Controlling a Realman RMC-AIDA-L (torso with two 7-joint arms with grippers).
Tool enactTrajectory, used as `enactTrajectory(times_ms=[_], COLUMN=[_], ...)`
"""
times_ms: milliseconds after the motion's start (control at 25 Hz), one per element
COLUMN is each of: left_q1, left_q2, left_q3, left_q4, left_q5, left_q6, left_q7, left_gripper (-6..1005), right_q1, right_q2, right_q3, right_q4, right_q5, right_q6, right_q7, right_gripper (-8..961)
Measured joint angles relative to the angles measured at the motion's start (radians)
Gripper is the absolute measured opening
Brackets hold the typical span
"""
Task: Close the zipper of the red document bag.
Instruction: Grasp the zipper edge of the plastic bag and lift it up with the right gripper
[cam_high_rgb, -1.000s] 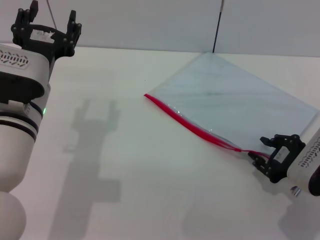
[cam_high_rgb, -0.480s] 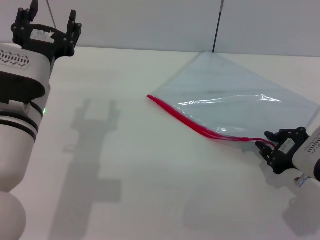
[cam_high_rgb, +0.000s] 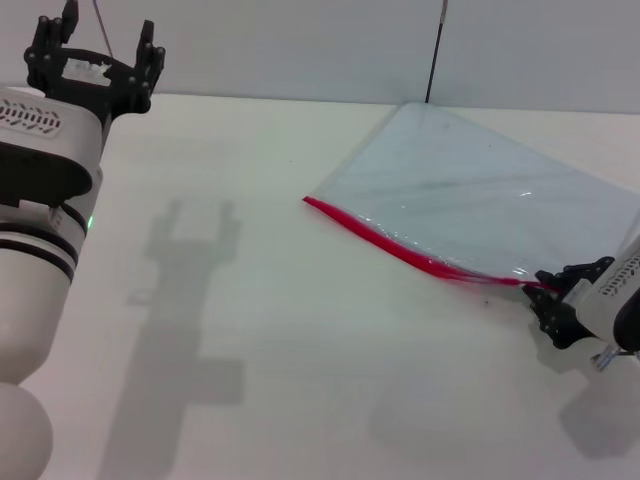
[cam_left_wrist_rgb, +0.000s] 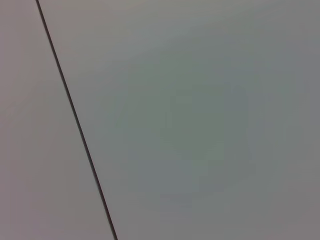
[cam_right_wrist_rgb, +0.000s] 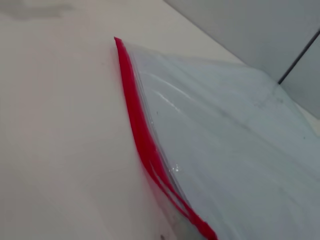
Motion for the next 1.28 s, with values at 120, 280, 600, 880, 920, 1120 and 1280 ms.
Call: enactTrajectory(times_ms=[120, 280, 600, 880, 920, 1120, 1280], left_q1=[0.002, 0.002, -0.001, -0.007, -0.01, -0.026, -0.069], left_q2=[0.0, 0.0, 0.006, 0.007, 0.009, 0.035, 0.093], left_q3=[0.0, 0.0, 0.008, -0.003, -0.003, -0.003, 0.001], left_q4=[0.0, 0.0, 0.0, 0.03, 0.037, 0.075, 0.143], left_q5=[0.0, 0.0, 0.003, 0.004, 0.006, 0.013, 0.039], left_q6=[0.002, 0.004, 0.015, 0.131, 0.157, 0.299, 0.526], left_q7=[0.0, 0.0, 0.006, 0.065, 0.076, 0.108, 0.128], left_gripper=[741, 741, 740, 740, 740, 741, 741], right_q1=[0.0, -0.006, -0.027, -0.03, -0.03, -0.028, -0.025], right_q2=[0.0, 0.0, 0.0, 0.0, 0.0, 0.0, 0.0], right_q3=[0.0, 0.0, 0.005, 0.0, 0.0, -0.001, -0.007], right_q4=[-0.009, -0.042, -0.133, -0.156, -0.161, -0.177, -0.192], right_q5=[-0.002, -0.003, -0.004, 0.0, 0.0, 0.0, 0.002], right_q6=[-0.001, -0.009, -0.056, -0.068, -0.073, -0.084, -0.091], right_q7=[0.003, 0.006, 0.015, 0.015, 0.015, 0.015, 0.015], right_gripper=[183, 121, 56, 23, 22, 16, 17])
